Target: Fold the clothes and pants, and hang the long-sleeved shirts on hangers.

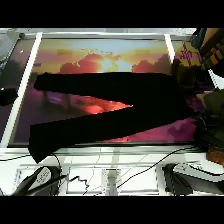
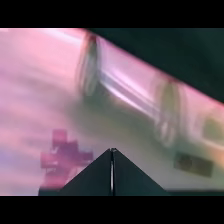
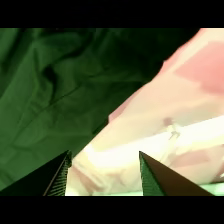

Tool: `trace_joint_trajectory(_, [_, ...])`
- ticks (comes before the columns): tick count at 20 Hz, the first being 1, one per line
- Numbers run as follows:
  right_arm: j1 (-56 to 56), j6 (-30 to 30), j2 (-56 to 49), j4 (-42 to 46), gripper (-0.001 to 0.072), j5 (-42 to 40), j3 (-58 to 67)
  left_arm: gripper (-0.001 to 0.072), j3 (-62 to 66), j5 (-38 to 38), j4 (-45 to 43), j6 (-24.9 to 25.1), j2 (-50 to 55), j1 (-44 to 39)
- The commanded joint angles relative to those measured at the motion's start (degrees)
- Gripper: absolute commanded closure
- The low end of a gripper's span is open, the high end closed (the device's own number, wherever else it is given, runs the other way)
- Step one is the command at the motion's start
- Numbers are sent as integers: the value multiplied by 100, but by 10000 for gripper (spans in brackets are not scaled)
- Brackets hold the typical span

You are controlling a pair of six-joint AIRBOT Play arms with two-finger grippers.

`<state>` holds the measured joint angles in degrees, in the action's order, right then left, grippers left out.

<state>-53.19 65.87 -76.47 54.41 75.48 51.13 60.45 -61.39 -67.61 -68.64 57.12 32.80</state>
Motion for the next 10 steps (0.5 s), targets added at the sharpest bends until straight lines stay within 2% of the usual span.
trace_joint_trajectory(1, [-68,299,4,-203,229,-1106,-627,698,-400,-341,-190,2,-385,282])
trace_joint_trajectory(4, [-24,291,2,-446,212,-1840,-739,698,-831,-339,-531,2,-407,450])
trace_joint_trajectory(5, [35,291,2,-485,135,-1912,-739,697,-955,-337,-638,2,-398,463])
trace_joint_trajectory(6, [127,284,2,-511,114,-1956,-737,697,-1047,-339,-649,0,-387,468])
trace_joint_trajectory(10, [695,201,4,-717,114,-1851,-732,697,-1128,-234,-673,2,-330,470])
